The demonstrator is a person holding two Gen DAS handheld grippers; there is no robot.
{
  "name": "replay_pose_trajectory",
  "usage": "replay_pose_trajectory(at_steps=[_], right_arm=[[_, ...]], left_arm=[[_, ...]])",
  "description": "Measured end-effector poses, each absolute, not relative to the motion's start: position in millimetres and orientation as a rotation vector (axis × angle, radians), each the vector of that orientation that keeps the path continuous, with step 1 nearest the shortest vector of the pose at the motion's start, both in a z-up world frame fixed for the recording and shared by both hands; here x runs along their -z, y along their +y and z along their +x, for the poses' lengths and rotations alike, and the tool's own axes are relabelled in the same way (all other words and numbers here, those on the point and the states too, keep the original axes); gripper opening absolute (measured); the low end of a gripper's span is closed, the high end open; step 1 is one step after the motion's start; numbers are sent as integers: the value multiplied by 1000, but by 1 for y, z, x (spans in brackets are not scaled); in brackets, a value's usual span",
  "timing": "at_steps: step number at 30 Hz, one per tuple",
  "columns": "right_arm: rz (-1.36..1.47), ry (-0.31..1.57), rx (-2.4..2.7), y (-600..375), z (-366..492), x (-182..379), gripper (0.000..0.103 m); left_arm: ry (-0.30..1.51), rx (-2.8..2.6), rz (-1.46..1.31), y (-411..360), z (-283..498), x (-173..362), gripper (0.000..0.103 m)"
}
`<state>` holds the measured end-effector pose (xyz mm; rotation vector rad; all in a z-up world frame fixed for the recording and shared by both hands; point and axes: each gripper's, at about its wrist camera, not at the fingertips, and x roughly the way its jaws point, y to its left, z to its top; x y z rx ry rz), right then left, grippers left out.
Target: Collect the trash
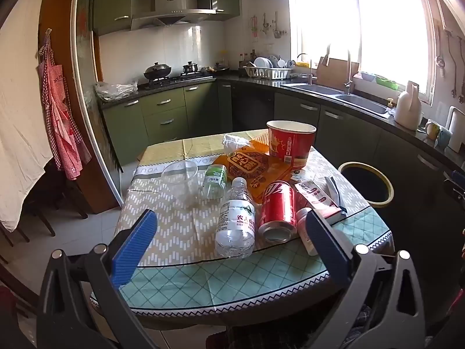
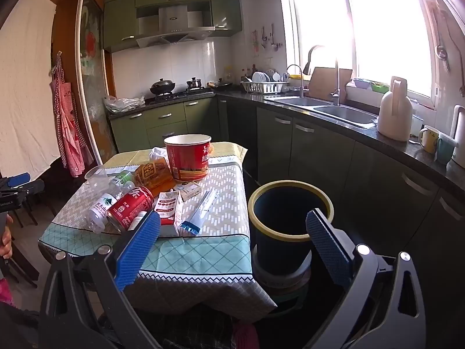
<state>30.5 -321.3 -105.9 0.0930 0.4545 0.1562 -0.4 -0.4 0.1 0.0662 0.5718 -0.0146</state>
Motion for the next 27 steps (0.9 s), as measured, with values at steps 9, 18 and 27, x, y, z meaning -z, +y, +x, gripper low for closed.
replay_pose_trajectory(at_steps=[9,18,27], right_arm=[[75,450,-142,-316,29,106,99],[80,459,-160,-318,37,108,99],[71,472,-158,-317,46,111,99]], left_arm=[[580,12,73,-4,1,1,97],[584,-9,62,8,1,6,97],[589,-12,69,8,0,4,97]])
